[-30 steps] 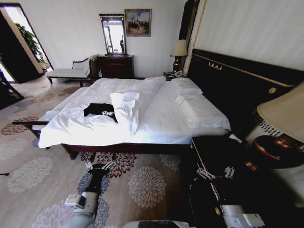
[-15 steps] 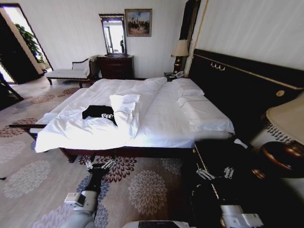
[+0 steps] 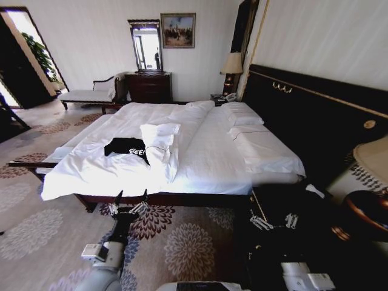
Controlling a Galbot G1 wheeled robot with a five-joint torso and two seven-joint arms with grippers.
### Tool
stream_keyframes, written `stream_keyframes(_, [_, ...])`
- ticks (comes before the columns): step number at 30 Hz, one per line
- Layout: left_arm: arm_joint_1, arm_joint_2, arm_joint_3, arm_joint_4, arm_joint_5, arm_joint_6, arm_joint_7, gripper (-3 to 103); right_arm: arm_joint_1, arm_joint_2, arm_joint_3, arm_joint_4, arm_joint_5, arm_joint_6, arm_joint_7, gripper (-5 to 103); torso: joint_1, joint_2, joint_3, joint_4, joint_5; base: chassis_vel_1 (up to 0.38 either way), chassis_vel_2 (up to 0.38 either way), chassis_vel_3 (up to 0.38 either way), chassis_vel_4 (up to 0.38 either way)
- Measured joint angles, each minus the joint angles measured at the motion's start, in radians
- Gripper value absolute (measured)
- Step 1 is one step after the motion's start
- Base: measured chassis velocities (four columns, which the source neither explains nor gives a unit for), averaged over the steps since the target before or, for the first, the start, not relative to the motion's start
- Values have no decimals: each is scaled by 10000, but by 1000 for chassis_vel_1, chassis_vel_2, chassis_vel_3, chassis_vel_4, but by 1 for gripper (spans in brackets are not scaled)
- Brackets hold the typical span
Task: Fold the clothes on the bed.
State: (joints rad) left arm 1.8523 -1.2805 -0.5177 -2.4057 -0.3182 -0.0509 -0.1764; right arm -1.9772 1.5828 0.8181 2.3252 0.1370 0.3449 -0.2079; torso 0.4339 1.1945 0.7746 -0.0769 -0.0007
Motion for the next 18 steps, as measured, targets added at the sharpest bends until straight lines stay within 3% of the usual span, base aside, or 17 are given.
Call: stream_keyframes(18, [187,-115,188,20,337,-93,-3,100,56,23,-22,-68,-5,82,-33,100,0,0,0,0,0,-106,110,115,-115])
